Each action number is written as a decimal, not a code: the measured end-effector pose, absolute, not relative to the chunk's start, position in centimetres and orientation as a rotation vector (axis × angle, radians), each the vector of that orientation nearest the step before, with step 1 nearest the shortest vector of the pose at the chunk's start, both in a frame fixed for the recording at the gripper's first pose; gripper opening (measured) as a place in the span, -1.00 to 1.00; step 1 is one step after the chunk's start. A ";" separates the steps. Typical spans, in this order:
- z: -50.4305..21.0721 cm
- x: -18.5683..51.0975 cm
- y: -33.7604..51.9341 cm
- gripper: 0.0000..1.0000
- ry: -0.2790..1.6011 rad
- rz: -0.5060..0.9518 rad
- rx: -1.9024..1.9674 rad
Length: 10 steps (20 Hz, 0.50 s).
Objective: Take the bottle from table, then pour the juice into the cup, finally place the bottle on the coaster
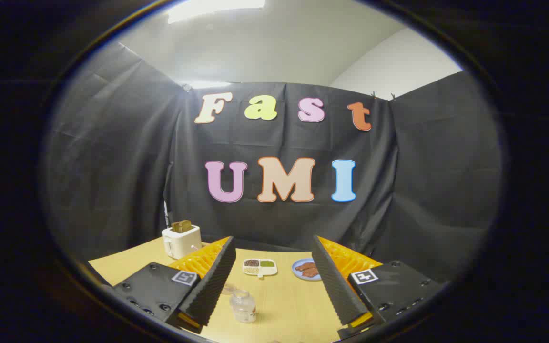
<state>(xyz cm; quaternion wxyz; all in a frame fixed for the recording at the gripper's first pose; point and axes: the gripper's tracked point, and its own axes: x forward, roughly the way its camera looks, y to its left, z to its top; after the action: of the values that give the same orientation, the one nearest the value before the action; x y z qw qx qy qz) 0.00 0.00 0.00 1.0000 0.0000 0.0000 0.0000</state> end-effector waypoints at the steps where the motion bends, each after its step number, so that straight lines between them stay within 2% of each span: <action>1: -0.2 0.0 -0.2 1.00 0.000 0.000 0.010; 10: -1.2 -0.1 -1.1 1.00 -0.006 -0.012 0.010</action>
<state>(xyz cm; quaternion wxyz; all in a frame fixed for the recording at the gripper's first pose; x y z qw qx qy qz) -0.06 -1.06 -1.18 1.0000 0.0048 -0.0028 -0.0062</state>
